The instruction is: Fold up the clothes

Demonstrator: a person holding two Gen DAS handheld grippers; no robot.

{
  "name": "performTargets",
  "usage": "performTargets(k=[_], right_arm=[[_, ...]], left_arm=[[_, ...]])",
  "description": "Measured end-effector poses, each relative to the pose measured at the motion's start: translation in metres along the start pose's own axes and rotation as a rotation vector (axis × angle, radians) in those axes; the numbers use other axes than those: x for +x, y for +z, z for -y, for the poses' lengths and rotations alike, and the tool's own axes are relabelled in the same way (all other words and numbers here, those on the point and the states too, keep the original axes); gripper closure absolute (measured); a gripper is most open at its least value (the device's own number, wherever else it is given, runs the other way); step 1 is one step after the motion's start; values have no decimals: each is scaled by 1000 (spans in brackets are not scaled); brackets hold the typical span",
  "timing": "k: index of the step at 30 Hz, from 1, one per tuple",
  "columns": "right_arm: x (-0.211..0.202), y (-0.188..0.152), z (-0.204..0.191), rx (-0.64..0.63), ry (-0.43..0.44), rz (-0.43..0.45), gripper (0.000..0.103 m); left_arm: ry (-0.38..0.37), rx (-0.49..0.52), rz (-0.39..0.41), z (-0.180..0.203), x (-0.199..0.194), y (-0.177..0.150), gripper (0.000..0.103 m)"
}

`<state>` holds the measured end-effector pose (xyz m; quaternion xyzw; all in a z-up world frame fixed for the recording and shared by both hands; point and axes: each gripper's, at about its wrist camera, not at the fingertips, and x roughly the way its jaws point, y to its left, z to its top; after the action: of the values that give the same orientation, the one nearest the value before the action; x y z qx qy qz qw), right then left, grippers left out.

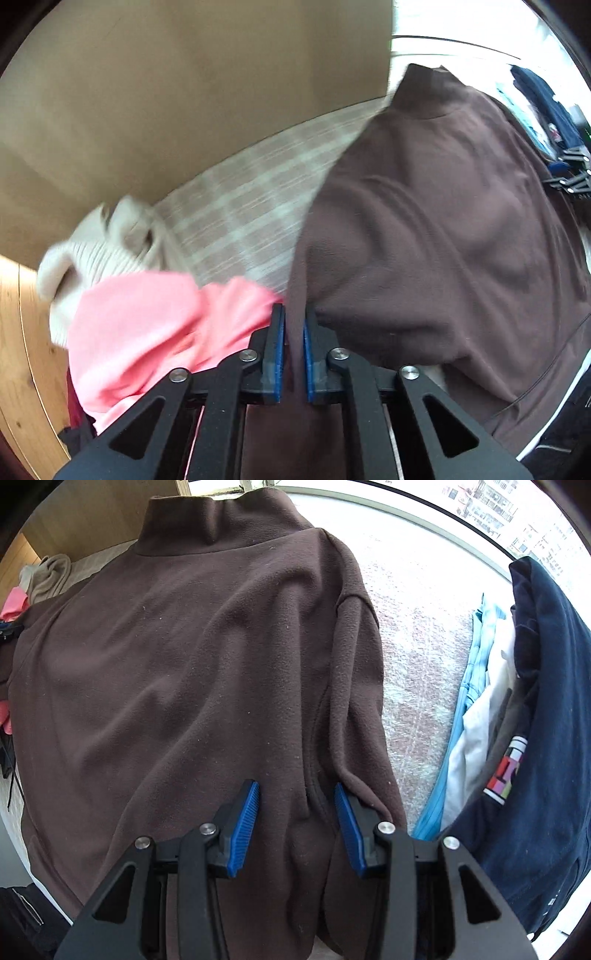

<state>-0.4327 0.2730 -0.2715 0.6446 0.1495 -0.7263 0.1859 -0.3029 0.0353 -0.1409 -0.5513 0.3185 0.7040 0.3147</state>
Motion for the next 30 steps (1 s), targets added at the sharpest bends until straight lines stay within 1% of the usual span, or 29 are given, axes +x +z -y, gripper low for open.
performTargets(k=[1, 2, 4, 6, 7, 8, 10, 13, 14, 15, 16, 18, 19, 20, 21, 22, 23, 24, 25, 26, 28, 29, 30], right_arm=[[-1, -1, 0, 2, 0, 3, 61], [-1, -1, 0, 5, 0, 6, 61], [-2, -1, -1, 18, -8, -8, 61], [-8, 2, -2, 28, -10, -13, 61], [-14, 3, -3, 28, -10, 2, 61], [-21, 5, -5, 27, -9, 22, 61], [-35, 8, -8, 22, -3, 70, 61], [-47, 10, -18, -5, 46, 137, 61], [-47, 10, -22, -21, 44, 149, 62], [-44, 10, -27, -40, 30, 148, 68], [-39, 12, -31, -52, 30, 134, 70], [-31, 15, -36, -61, 31, 108, 70], [-27, 15, -36, -57, 27, 101, 70], [-23, 16, -36, -54, 23, 94, 70], [-20, 15, -34, -47, 20, 90, 70], [-21, 15, -31, -30, 30, 93, 72], [-22, 15, -28, -11, 43, 98, 74], [-26, 15, -24, 14, 64, 111, 79], [-30, 16, -21, 40, 86, 127, 90], [-35, 17, -18, 60, 102, 147, 94], [-41, 22, -16, 79, 118, 184, 96], [-41, 26, -17, 81, 115, 188, 96], [-40, 29, -19, 82, 110, 190, 96]], left_arm=[[3, -16, -12, -5, 4, -4, 81], [4, -28, -23, -9, 8, -8, 79], [-14, -41, 1, -8, 1, -13, 79], [23, 0, 35, -2, -14, -14, 78], [54, 21, 49, 0, -21, -14, 73], [74, 29, 54, -2, -26, -13, 64], [107, 36, 61, -8, -36, -11, 57], [129, 32, 83, -14, -50, -7, 57], [133, 37, 94, -13, -54, -7, 57], [142, 48, 99, -12, -58, -8, 57], [154, 59, 102, -12, -61, -8, 57], [197, 82, 81, -15, -55, -7, 58], [199, 71, 47, -22, -48, -6, 58], [194, 55, 9, -30, -40, -6, 58], [177, 10, 4, -40, -40, -8, 59], [155, -45, 10, -51, -42, -11, 73], [133, -100, 16, -61, -45, -13, 94], [90, -131, 33, -62, -51, -15, 99], [57, -108, 61, -49, -57, -13, 99], [31, -70, 92, -33, -62, -9, 99], [-22, 6, 153, 0, -72, -2, 97], [-58, 41, 173, 20, -72, 4, 97], [-103, 70, 175, 40, -68, 10, 97]])
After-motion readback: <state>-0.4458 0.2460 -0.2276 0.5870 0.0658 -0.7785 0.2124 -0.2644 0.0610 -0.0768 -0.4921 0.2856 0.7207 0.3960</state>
